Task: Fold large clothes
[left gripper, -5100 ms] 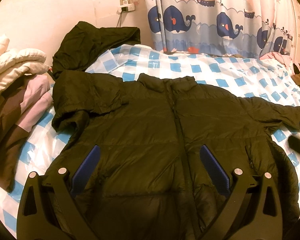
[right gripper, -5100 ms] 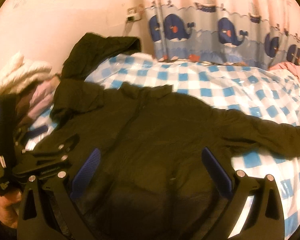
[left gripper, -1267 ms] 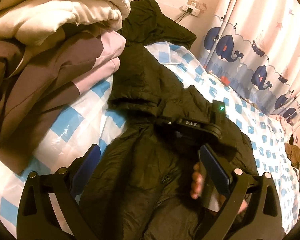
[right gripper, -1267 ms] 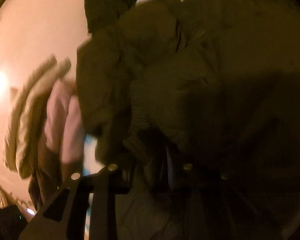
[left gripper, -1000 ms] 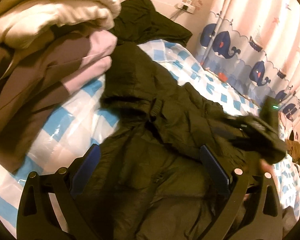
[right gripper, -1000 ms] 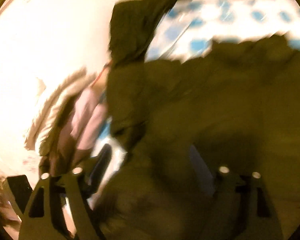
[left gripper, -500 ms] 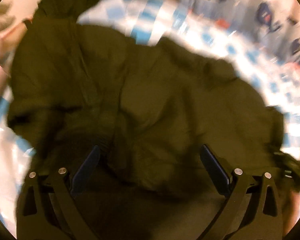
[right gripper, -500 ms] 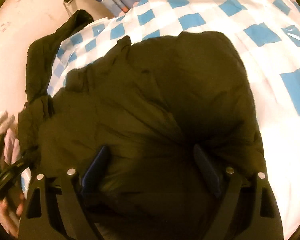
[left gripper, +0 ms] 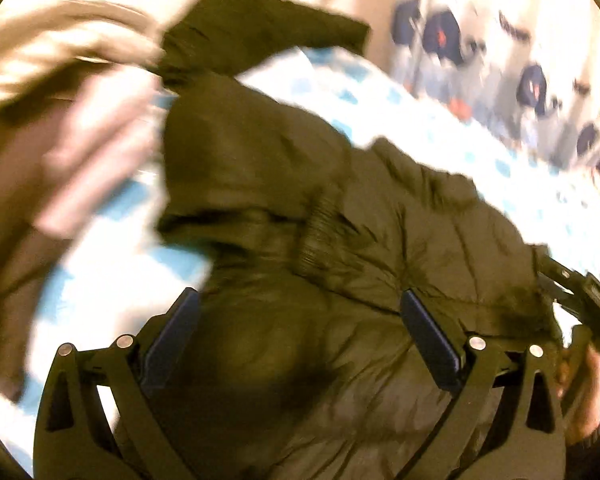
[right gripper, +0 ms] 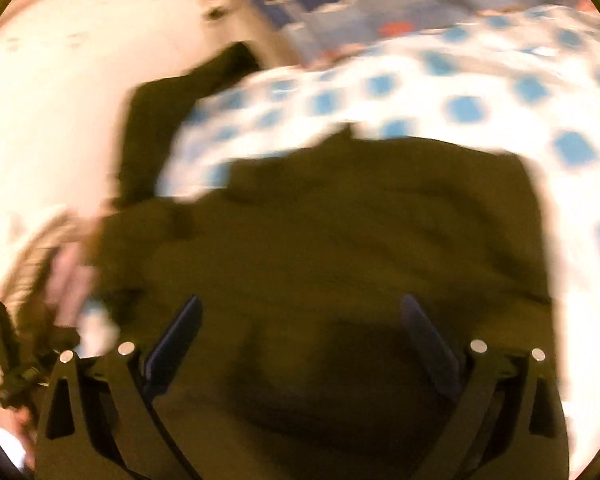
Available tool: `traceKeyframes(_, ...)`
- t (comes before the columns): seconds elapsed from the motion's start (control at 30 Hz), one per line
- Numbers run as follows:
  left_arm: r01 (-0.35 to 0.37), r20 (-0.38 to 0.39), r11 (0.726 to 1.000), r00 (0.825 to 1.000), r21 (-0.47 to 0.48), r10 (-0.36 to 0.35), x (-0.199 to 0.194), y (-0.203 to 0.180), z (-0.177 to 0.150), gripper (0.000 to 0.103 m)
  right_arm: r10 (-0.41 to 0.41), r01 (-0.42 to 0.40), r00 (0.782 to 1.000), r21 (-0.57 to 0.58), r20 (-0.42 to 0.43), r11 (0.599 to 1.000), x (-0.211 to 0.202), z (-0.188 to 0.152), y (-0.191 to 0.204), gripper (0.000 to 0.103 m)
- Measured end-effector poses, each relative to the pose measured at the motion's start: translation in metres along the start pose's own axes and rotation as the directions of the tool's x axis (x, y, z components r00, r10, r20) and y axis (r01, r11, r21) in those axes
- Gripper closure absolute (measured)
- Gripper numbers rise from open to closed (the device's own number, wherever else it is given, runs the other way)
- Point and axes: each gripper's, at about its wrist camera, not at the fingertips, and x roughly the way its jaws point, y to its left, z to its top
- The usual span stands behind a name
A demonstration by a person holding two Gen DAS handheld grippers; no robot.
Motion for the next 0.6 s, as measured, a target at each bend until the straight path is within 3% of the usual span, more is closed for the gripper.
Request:
traceKeyframes(0.1, 0.011, 0.066, 0.999, 0.998, -0.051, -0.008, -0.039, 0.027, -0.01, 0.007, 0.145, -0.14, 0.986, 0.057, -0.079, 0.988, 0.053, 0.026, 0.042, 0.007)
traceKeyframes(0.13, 0.015, 0.08, 0.998, 0.997, -0.054, -0.011, -0.045, 0.033, -0.014, 0.007, 0.157, -0.152, 0.982, 0.059, -0.101, 0.987, 0.074, 0.032, 0.057, 0.007)
traceKeyframes(0.3, 0.054, 0.059, 0.998, 0.997, -0.04, -0.052, -0.052, 0.053, -0.024, 0.007, 0.117, -0.114, 0.972, 0.028, -0.205, 0.993, 0.172, 0.051, 0.11, 0.007)
traceKeyframes(0.43, 0.083, 0.044, 0.994, 0.996, -0.064, -0.081, -0.042, 0.059, -0.025, 0.007, 0.079, -0.071, 0.968, 0.044, -0.237, 0.997, 0.229, 0.056, 0.126, 0.007)
traceKeyframes(0.6, 0.06, 0.026, 0.997, 0.998, -0.043, -0.059, -0.035, 0.069, -0.027, 0.007, 0.066, -0.054, 0.971, 0.057, -0.232, 0.997, 0.251, 0.055, 0.13, 0.007)
